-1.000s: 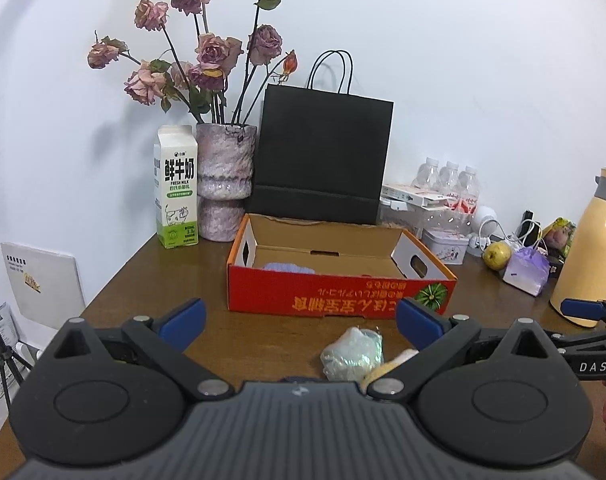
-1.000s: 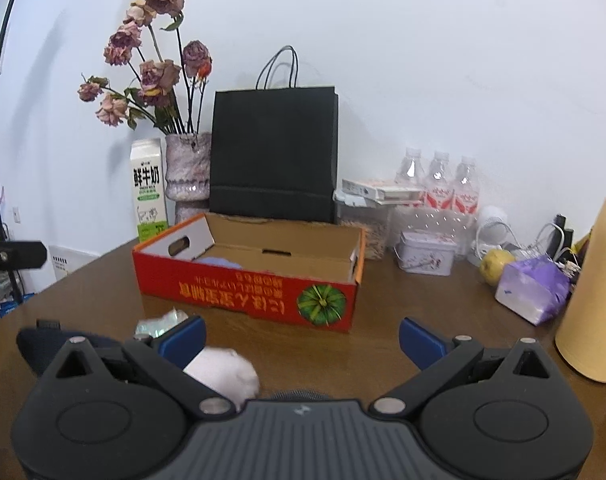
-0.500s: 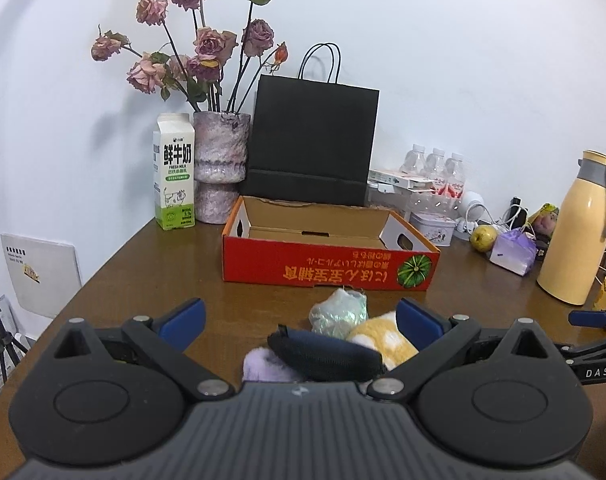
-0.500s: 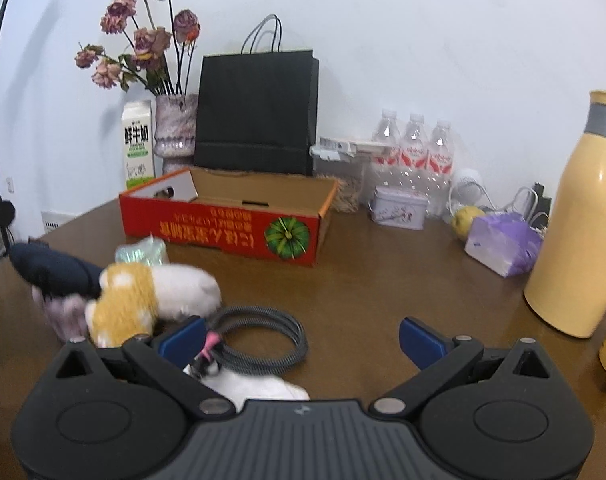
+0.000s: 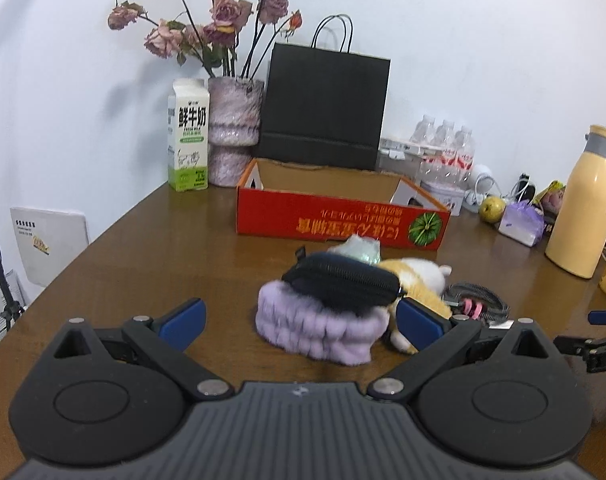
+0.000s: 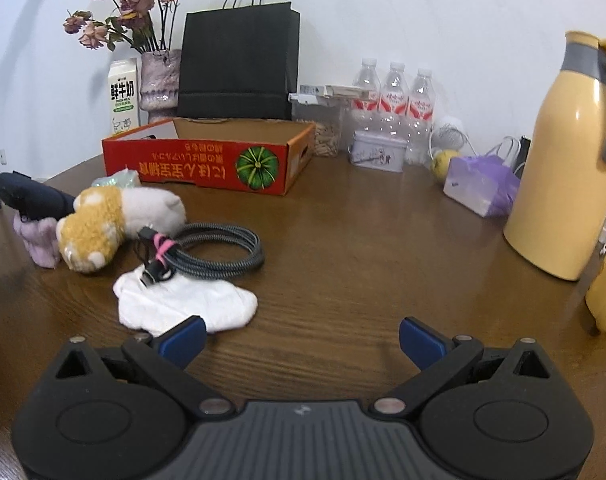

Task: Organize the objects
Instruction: 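Grasp the white cloth with the right gripper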

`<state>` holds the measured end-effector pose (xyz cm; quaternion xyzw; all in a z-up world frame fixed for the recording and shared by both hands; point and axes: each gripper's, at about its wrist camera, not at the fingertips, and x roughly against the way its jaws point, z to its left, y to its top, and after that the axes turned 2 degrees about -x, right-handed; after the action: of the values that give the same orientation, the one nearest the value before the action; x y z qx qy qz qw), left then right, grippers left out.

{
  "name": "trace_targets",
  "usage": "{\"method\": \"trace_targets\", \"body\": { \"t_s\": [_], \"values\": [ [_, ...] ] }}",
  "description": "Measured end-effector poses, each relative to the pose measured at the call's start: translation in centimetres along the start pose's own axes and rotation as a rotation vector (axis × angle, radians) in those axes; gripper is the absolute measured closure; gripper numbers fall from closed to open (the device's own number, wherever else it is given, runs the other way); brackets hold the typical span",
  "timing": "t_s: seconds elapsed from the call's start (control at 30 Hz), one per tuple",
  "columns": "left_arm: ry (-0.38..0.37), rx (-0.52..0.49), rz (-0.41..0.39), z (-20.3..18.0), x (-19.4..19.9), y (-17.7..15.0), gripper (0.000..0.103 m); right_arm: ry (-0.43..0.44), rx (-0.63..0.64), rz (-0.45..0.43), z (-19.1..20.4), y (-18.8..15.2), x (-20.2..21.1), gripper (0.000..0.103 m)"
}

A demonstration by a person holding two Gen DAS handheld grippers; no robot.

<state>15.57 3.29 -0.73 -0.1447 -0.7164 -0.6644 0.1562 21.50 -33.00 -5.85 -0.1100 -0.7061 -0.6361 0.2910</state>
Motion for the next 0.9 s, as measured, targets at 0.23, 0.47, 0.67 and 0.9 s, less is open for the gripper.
{"method": "trace_targets", "body": {
  "t_s": [0.23, 0.47, 0.67, 0.9],
  "values": [
    [0.006, 0.008, 0.037, -0.4, -0.6, -1.0, 0.000, 0.058, -0.003, 0.002, 0.0, -0.5, -0.2, 0.000],
    [0.005, 0.004, 0.051, -0.9, -1.2, -1.3, 0.000, 0.154, 0.073, 0.019, 1.9, 0.9, -1.4, 0.000],
    [0.007, 0.014, 0.051, -0.9, -0.8, -1.3, 0.000, 0.264, 0.174, 0.078, 4.1, 2.8, -4.1, 0.000],
    [0.011, 0.034, 0.046, -0.2, -0.3, -1.4, 0.000, 0.318, 0.155, 0.132, 4.9, 2.8, -6.6, 0.000]
  ]
}}
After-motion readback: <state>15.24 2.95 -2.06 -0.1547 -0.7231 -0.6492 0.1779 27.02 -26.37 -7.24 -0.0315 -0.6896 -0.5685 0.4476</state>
